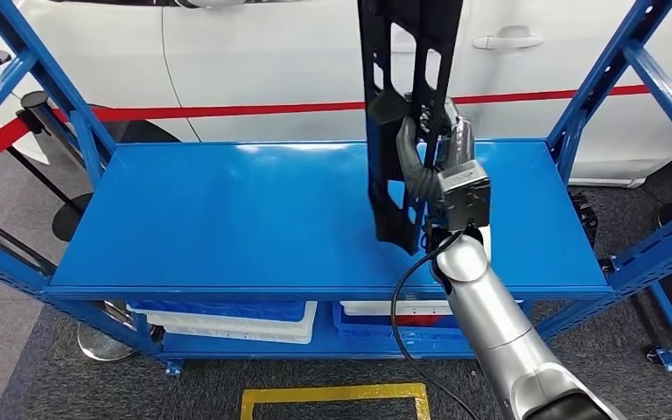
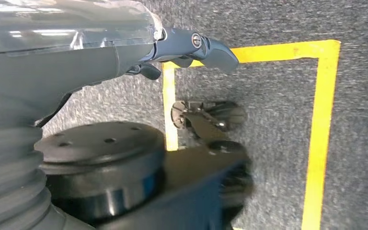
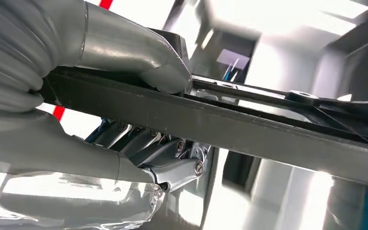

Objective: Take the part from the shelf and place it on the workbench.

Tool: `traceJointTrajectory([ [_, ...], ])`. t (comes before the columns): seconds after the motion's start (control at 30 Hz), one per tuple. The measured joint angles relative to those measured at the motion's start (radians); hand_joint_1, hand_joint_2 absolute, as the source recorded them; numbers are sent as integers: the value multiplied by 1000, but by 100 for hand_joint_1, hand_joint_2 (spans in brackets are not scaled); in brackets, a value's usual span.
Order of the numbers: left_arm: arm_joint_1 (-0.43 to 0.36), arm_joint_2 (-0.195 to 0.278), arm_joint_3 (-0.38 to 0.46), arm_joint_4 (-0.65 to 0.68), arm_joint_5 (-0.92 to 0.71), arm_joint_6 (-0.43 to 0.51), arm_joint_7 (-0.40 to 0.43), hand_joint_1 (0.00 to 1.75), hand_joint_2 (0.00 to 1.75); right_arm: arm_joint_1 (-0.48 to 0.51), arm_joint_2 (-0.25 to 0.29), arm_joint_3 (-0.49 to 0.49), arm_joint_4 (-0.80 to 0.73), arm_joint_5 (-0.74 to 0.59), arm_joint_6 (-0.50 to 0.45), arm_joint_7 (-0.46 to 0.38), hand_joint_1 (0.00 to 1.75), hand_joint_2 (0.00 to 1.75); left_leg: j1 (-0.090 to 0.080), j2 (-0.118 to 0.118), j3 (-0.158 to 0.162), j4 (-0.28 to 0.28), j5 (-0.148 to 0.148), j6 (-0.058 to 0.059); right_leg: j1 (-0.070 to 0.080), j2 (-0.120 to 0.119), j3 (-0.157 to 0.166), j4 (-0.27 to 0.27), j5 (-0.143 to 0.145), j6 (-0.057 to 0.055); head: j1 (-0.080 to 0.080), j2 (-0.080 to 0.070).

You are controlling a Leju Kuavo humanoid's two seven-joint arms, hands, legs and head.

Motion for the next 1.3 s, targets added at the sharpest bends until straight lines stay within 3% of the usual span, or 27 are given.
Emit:
traceJointTrajectory([
  [0.07,-3,0,4,0,2,3,8,0,175,22,11,2,-40,-157,158,7,175,175,-5,-1,16,-33,0,6,0,-1,-1,-2,1,8,0,0],
  [0.17,-2,-2,5,0,0,8,28,0,175,64,20,2,-102,-381,415,23,175,175,1,0,25,-56,10,12,1,-4,-4,9,-10,24,1,0],
  [0.23,-3,-5,6,0,-1,12,37,0,175,85,21,0,-139,-452,513,27,175,175,6,1,32,-69,17,18,0,-3,-37,86,-58,32,1,0],
  [0.3,-4,-7,8,0,-1,14,43,0,175,112,21,-5,-164,-472,551,25,175,175,5,0,33,-69,16,21,-2,-4,-96,208,-113,37,2,0],
  [0.33,-3,-7,8,0,-2,14,44,0,175,128,22,-8,-172,-472,558,22,175,175,5,0,33,-68,16,21,-4,-4,-117,249,-123,40,2,0],
  [0.37,-1,-7,9,0,-3,14,44,0,175,141,21,-10,-178,-469,562,18,175,175,5,0,32,-66,15,21,-6,-4,-122,256,-115,43,2,0],
  [0.4,0,-7,9,0,-4,14,44,0,175,152,21,-13,-184,-466,565,12,175,175,5,-1,32,-63,13,19,-9,-5,-108,228,-91,44,2,0],
  [0.47,1,-9,9,0,-6,14,45,0,175,168,22,-21,-210,-458,574,-4,175,175,4,-1,30,-52,6,12,-12,-6,-43,102,-31,44,2,0],
  [0.53,0,-11,9,0,-8,15,47,0,175,191,26,-35,-259,-448,589,-26,175,175,0,-2,27,-40,-2,3,-11,-6,0,17,-7,36,1,0],
  [0.63,2,-11,9,0,-9,16,48,0,175,226,38,-68,-354,-433,605,-42,175,175,0,-1,24,-36,-7,-11,-9,-4,3,4,-7,19,0,0],
  [0.7,2,-11,9,0,-10,16,49,0,175,238,47,-90,-408,-429,611,-40,175,175,3,-1,13,-7,-32,-23,-11,-5,5,-1,-4,8,0,0],
  [0.8,3,-11,9,0,-14,15,56,0,175,250,61,-118,-469,-435,622,-28,175,175,8,0,-56,158,-120,-35,-11,-7,6,-2,-3,0,0,0],
  [0.87,3,-11,9,0,-17,12,64,0,175,263,65,-133,-493,-440,628,-17,175,175,10,0,-84,227,-136,-38,-10,-8,6,-1,-2,-1,0,0],
  [0.9,3,-11,9,0,-18,10,69,0,175,268,67,-139,-501,-442,631,-13,175,175,10,0,-71,204,-116,-37,-10,-7,6,0,-1,-1,0,0],
  [0.97,1,-11,9,0,-19,8,75,0,175,276,71,-147,-511,-445,633,-12,175,175,10,0,-7,79,-58,-29,-10,-6,6,2,-1,0,0,0],
  [1.03,-2,-11,9,0,-20,7,77,0,175,281,74,-155,-518,-447,634,-12,175,175,6,-1,40,-17,-26,-19,-8,-5,3,3,3,8,0,0],
  [1.17,-3,-11,9,0,-20,7,80,0,175,290,77,-165,-523,-447,635,-12,175,175,4,-1,41,-44,-6,5,-7,-5,-4,3,6,33,1,0],
  [1.23,-5,-12,9,0,-20,6,81,0,175,292,78,-170,-524,-450,637,-8,175,175,7,2,34,-55,10,19,-8,-5,-26,60,-50,40,2,0],
  [1.3,-6,-12,9,0,-20,6,82,0,175,299,78,-175,-521,-452,643,-1,175,175,3,4,19,-55,22,26,-8,-5,-65,179,-135,43,2,0],
])
